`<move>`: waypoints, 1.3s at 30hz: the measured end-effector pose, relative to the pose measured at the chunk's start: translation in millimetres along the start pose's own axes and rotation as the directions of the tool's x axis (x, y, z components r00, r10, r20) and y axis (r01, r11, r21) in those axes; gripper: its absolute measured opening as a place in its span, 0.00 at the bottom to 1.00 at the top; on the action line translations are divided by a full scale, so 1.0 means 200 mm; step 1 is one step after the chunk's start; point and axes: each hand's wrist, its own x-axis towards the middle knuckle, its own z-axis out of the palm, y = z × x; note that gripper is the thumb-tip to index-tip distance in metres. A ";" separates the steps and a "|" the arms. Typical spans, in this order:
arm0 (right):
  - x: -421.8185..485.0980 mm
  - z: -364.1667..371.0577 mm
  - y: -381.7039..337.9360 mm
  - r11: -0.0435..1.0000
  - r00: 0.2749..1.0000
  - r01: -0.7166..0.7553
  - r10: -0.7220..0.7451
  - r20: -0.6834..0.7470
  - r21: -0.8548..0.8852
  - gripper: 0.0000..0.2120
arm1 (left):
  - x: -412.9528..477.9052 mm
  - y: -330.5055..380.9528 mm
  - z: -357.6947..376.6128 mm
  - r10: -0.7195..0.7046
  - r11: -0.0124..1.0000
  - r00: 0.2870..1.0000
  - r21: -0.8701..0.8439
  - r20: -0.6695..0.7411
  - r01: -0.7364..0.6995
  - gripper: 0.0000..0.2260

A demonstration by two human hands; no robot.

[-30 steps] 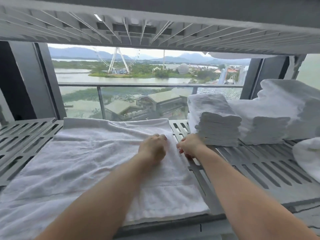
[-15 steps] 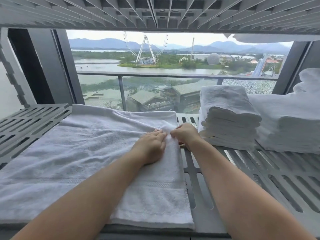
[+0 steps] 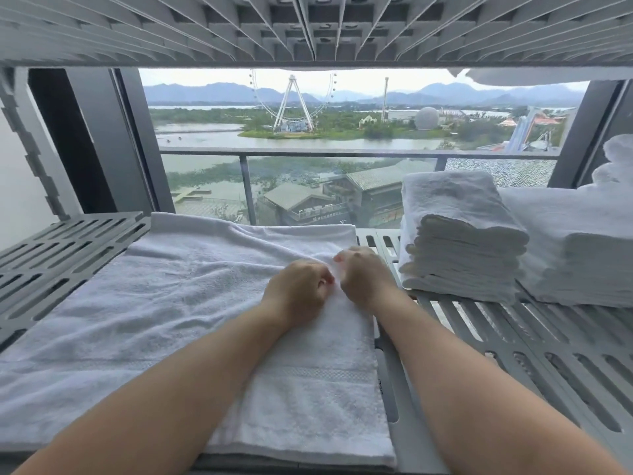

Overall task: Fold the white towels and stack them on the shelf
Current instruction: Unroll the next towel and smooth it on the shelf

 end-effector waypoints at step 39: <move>0.76 0.39 -0.10 0.910 0.920 -0.377 0.345 -0.186 -0.174 0.12 | 0.18 -0.82 -0.21 -0.520 0.825 0.817 0.394 0.251 0.404 0.42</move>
